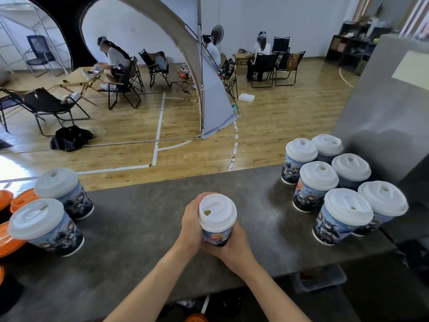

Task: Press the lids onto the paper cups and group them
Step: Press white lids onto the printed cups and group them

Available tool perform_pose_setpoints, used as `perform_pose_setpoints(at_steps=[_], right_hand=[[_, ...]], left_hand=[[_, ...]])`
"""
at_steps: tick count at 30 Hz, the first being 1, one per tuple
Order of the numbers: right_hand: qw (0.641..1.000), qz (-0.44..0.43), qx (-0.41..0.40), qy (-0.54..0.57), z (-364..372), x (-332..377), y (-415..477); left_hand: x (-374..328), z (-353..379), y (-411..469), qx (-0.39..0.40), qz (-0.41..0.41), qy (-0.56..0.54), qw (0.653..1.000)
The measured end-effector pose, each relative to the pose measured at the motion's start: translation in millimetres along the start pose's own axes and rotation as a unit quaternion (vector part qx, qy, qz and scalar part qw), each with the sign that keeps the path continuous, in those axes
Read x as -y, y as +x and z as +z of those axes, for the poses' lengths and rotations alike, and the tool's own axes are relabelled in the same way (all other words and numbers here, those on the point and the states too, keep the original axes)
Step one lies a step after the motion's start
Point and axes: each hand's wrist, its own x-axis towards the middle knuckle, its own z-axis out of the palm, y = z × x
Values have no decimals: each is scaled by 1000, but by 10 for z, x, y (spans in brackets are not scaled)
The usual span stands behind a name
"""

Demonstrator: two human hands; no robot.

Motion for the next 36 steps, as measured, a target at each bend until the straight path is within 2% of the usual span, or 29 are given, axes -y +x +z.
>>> perform_pose_setpoints(at_steps=[2,4,5,8,11,14,17,19,20,23,24,25,27,28,30,32,34,35,36], right_hand=[[1000,6,0,-10,-6,11,4],[1000,9,-1,-16,-36,58,-12],[1000,10,0,-13,-51,111,-21],[998,12,32,52,-97,453,-66],[988,-17,83,130,-199,1077,-145],[975,-20,114,188,-316,1667,-207],[951,-3,178,252,-446,2123,-252],[950,-13,182,254,-514,2289,-307],[957,-27,161,239,-530,2322,-337],[982,-55,51,172,-523,2333,-390],[977,-63,55,196,-526,2331,-393],[958,-58,94,264,-538,2352,-393],[889,1,192,416,-567,2451,-392],[864,14,220,453,-592,2477,-400],[868,8,225,443,-602,2460,-426],[896,-3,194,400,-569,2424,-468],[918,-12,148,368,-576,2407,-496],[912,-9,156,378,-584,2413,-507],[885,1,199,421,-587,2444,-522]], left_hand=[[16,7,-11,-40,0,-25,999],[-18,40,36,-102,-68,-38,992],[-67,39,48,-99,-101,-39,989],[-430,62,99,21,-152,6,988],[-921,60,103,185,-125,36,974],[-1352,167,82,254,-80,-17,964],[-1689,305,9,303,-35,-78,949],[-1844,391,-60,301,-13,-79,950],[-1898,430,-88,275,-1,-63,959],[-1998,487,-117,197,27,-13,980],[-2020,480,-132,206,21,-17,978],[-2043,466,-150,234,1,-35,972],[-2073,439,-185,293,-34,-73,953],[-2068,434,-188,299,-38,-77,950],[-2047,447,-191,279,-32,-79,956],[-2049,452,-195,246,-16,-66,967],[-2072,435,-191,249,1,-47,967],[-2078,424,-193,269,0,-49,962],[-2080,418,-199,293,-8,-63,954]])
